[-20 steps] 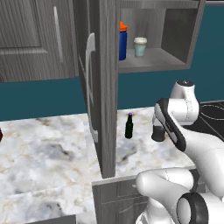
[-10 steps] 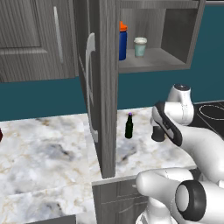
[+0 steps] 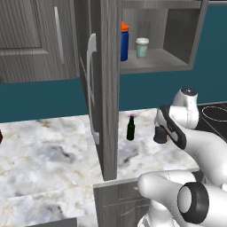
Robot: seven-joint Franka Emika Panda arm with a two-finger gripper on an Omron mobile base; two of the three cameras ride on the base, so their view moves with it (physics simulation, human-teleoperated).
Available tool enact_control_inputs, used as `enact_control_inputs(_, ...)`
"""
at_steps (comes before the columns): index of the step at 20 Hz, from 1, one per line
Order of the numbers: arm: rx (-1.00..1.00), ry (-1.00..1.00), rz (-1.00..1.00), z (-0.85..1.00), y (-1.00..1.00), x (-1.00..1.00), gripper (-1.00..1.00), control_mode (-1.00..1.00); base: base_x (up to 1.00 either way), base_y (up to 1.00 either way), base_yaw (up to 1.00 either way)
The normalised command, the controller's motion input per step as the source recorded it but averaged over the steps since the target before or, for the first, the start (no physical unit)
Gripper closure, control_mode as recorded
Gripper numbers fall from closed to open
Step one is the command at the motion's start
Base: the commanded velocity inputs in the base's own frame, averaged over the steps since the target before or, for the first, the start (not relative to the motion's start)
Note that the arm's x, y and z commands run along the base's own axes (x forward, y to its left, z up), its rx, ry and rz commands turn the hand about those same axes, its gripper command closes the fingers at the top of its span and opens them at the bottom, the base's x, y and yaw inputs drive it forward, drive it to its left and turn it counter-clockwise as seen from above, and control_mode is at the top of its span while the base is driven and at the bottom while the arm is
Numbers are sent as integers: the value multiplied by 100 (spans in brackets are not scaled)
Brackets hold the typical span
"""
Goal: Sort all alcoholic drinks to one cabinet, and non-alcoholic drinks to the other.
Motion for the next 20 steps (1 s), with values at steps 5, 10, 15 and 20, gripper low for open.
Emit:
enact_control_inputs(5, 0, -11, 0, -2, 0, 14, -100, -100, 0, 0, 0)
enact_control_inputs(10, 0, -5, 0, -15, 0, 28, -100, -100, 0, 0, 0)
enact_control_inputs(15, 0, -3, 0, -14, 0, 26, -100, -100, 0, 0, 0)
enact_control_inputs(20, 0, 0, 0, -11, -4, 22, -100, -100, 0, 0, 0)
